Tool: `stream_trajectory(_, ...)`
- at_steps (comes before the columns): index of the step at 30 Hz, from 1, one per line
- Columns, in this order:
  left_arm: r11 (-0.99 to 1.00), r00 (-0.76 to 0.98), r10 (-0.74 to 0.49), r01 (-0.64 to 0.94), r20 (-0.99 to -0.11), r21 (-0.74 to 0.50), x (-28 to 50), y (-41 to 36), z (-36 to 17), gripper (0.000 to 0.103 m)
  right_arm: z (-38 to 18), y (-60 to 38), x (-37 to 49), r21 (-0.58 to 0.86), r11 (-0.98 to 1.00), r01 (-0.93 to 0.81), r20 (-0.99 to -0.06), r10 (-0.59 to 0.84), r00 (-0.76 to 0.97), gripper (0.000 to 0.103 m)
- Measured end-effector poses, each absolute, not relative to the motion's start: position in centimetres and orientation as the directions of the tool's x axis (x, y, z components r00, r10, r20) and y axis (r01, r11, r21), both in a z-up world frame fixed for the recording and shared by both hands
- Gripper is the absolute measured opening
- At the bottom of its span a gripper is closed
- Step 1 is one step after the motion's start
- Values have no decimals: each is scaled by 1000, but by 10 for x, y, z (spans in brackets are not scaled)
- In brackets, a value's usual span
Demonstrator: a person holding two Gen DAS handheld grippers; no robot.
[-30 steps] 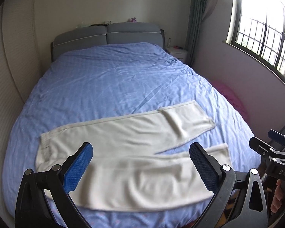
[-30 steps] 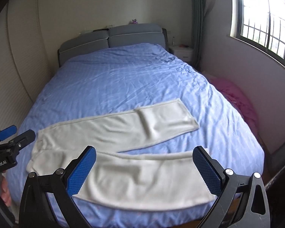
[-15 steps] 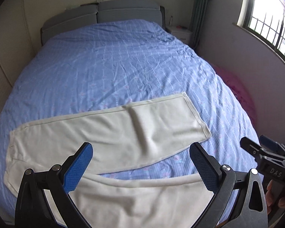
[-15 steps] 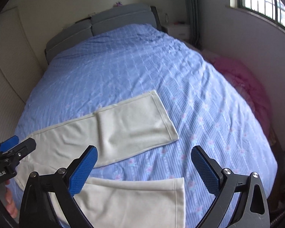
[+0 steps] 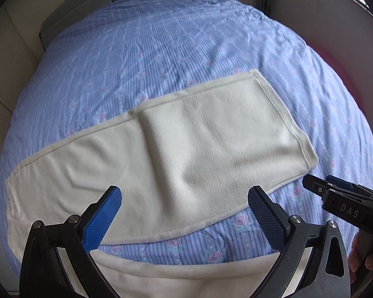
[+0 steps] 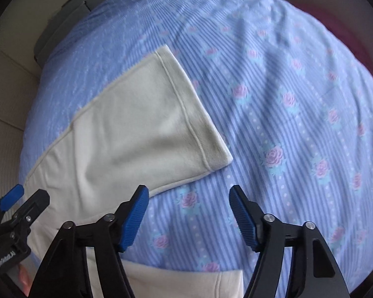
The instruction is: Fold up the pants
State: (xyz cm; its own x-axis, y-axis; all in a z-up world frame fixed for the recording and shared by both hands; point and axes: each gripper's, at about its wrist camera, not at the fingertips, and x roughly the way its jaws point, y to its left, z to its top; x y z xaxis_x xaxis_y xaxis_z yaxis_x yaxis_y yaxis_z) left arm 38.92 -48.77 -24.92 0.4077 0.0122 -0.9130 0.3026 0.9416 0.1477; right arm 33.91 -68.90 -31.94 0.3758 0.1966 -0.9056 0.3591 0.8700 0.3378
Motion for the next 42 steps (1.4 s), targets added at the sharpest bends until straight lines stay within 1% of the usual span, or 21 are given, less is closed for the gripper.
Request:
stream_trajectory(5, 932, 405, 28, 320, -914, 170, 395, -502, -262, 103, -347, -699, 349, 350, 853, 389, -913, 217, 346, 65)
stream_trajectory(11, 923, 404, 11, 348, -915, 164, 401, -514, -262, 103, -357, -705, 365, 363, 840, 404, -908, 222, 354, 64)
stream_trajectory(12, 922, 404, 8, 351, -915, 164, 401, -515, -262, 103, -357, -707, 365, 363, 837, 410, -909, 221, 353, 61)
stream_trajectory(13, 921, 403, 5, 355, -915, 161, 400, -516, -262, 103, -359, -709, 366, 354, 835, 422, -913, 212, 348, 53)
stream_trajectory(14, 920, 400, 1, 360, -917, 158, 399, -516, -262, 103, -360, -711, 367, 345, 834, 431, -917, 202, 343, 49)
stream_trajectory(15, 919, 397, -1, 363, -918, 156, 398, -517, -262, 103, -360, -713, 366, 339, 832, 439, -920, 194, 341, 41)
stream_trajectory(16, 918, 390, 0, 366, -921, 155, 397, -517, -263, 103, -359, -717, 364, 335, 828, 450, -921, 188, 341, 29)
stream_trajectory(18, 917, 375, -9, 373, -927, 142, 394, -518, -264, 103, -351, -729, 356, 356, 817, 454, -914, 205, 349, 18)
stream_trajectory(19, 917, 371, -13, 375, -928, 137, 394, -519, -264, 103, -343, -729, 355, 338, 828, 447, -918, 186, 351, 15)
stream_trajectory(21, 915, 373, -23, 381, -928, 130, 392, -521, -261, 103, -321, -724, 350, 239, 882, 407, -928, 84, 364, 12)
stream_trajectory(22, 914, 377, -28, 385, -926, 129, 392, -523, -259, 103, -309, -721, 349, 185, 904, 384, -927, 30, 375, 12)
stream_trajectory(24, 909, 382, -37, 398, -924, 128, 390, -525, -258, 103, -305, -721, 348, 163, 909, 384, -930, 12, 366, 11)
stream_trajectory(29, 904, 376, -37, 407, -926, 130, 391, -526, -258, 103, -331, -715, 359, 124, 897, 425, -959, -3, 285, 12)
stream_trajectory(30, 906, 378, -36, 402, -925, 129, 391, -524, -258, 103, -335, -713, 360, 119, 893, 435, -961, -7, 277, 16)
stream_trajectory(31, 908, 380, -35, 398, -924, 130, 391, -522, -257, 103, -336, -716, 360, 105, 888, 448, -965, -19, 263, 23)
stream_trajectory(32, 911, 382, -32, 392, -924, 131, 393, -519, -257, 103, -336, -716, 361, 100, 883, 459, -965, -27, 262, 27)
stream_trajectory(33, 914, 383, -28, 385, -923, 131, 393, -517, -257, 103, -334, -719, 360, 89, 876, 474, -965, -43, 260, 40)
stream_trajectory(34, 917, 382, -26, 377, -924, 130, 394, -514, -257, 103, -327, -724, 356, 76, 870, 488, -961, -66, 267, 49)
stream_trajectory(36, 927, 376, -27, 356, -926, 117, 398, -507, -257, 103, -311, -733, 347, 24, 864, 502, -954, -132, 271, 50)
stream_trajectory(38, 936, 383, -32, 337, -923, 107, 402, -500, -254, 103, -291, -738, 346, 19, 876, 482, -933, -159, 324, 50)
stream_trajectory(42, 956, 413, -38, 282, -910, 88, 423, -485, -245, 103, -267, -742, 386, 93, 922, 375, -896, -86, 435, 50)
